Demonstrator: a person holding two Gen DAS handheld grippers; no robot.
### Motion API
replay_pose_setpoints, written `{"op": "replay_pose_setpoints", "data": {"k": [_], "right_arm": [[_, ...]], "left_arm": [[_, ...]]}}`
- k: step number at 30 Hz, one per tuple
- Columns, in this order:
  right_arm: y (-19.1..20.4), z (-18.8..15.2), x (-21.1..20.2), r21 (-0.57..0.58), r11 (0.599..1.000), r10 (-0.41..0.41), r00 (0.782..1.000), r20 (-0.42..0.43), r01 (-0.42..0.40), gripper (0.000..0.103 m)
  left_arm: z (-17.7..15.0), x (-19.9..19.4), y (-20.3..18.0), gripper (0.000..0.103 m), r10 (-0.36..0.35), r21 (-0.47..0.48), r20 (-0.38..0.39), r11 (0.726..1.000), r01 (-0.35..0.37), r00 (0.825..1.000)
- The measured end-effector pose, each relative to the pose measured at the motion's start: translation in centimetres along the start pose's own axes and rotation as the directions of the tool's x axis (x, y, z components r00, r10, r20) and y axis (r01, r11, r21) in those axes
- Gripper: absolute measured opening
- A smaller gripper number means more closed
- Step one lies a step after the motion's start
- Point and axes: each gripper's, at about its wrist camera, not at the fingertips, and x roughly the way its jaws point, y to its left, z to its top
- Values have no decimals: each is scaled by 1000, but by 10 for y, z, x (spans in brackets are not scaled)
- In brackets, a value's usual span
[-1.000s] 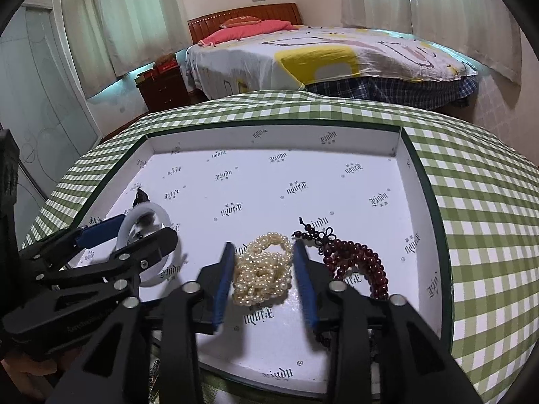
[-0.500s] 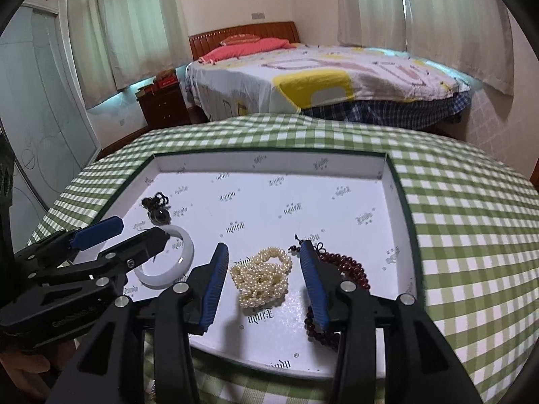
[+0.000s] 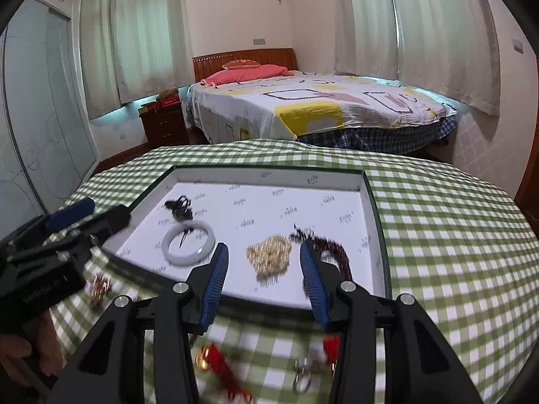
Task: Organize jewelry
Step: 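Grasp the red knotted tassel with the right tool while the left tool grasps the pearl brooch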
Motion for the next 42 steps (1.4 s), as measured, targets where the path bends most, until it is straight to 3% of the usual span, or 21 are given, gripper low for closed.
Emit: {"op": "replay_pose_setpoints", "data": {"k": [17,28,42], "right_arm": [[-5,-68,-38,29,999,-17,999,-27,18,45],[11,-71,-29,3,1000,15,999,-42,-15,45],[24,-70,7,-22,999,34,982,-185,-39,42]], "left_arm": [[-61,-58,28,72,69,-35,-50,997,-71,996],[-71,-66,41,72,92,-53,-58,994,-95,994],[-74,-55,53,72,105,-84,-94,990,-113,990]]}}
